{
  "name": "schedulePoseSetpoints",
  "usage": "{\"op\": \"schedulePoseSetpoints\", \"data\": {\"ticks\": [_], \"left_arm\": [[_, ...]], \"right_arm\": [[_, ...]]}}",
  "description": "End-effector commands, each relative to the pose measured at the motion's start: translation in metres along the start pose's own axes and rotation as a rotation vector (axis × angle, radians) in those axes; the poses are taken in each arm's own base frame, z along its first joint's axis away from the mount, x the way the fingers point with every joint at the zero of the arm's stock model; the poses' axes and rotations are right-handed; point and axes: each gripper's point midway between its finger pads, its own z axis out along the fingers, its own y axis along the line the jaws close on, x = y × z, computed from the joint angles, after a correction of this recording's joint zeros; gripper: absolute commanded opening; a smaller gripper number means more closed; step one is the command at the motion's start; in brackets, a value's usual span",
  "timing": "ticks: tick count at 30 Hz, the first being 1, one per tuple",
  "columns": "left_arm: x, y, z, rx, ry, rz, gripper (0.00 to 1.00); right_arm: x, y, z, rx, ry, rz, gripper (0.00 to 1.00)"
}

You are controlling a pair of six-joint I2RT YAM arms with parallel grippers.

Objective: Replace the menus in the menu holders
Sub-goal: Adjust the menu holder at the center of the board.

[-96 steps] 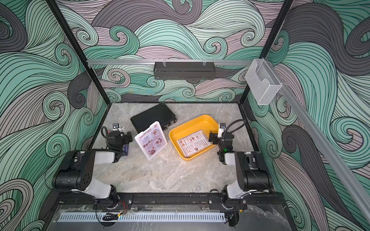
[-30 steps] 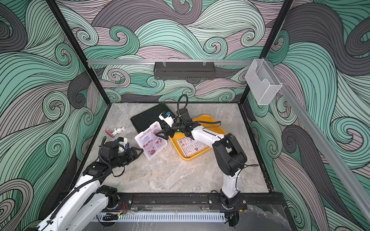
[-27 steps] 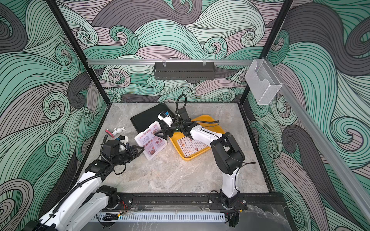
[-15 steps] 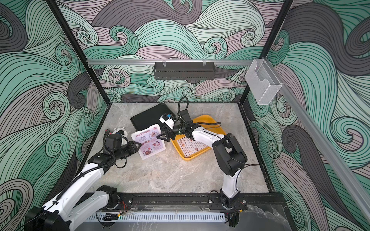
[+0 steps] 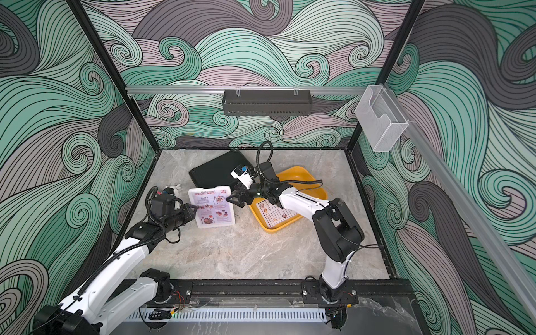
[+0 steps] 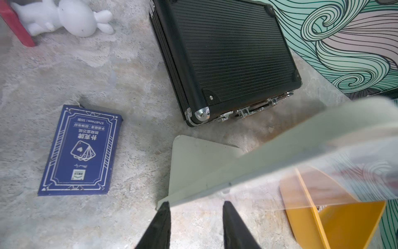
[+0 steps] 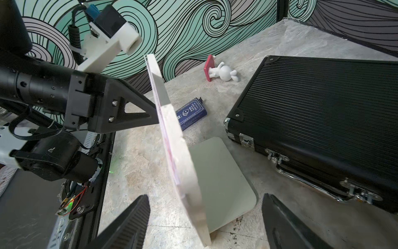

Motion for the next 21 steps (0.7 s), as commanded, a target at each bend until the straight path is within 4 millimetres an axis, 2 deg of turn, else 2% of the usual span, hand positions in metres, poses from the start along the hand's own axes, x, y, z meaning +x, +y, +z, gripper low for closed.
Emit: {"op": "schedulePoseSetpoints", "data": {"ticks": [1,5,9,17,21], "left_arm": [[-0.012,0.0,-0.012,-0.021,-0.048,0.029,0.35],[-0.016,-0.001,-0.009,-0.01,-0.083,0.029,0.32],[-0.022,-0.01,-0.006,0.024,-0.092,0.036,0.29],[-0.012,-0.044,0.01,0.156,0.049,0.067,0.3],[-0.012,-0.06,0.017,0.222,0.075,0.074,0.32]], "right_arm": [[-0.009,0.022,0.011,-0.08,-0.02,-0.007,0.77],[-0.007,0.044,0.005,-0.158,-0.025,-0.003,0.69],[0.004,0.067,-0.003,-0.201,-0.001,0.014,0.63],[0.018,0.1,-0.01,-0.218,0.026,0.025,0.63],[0.018,0.111,-0.022,-0.219,0.039,0.05,0.64]]}}
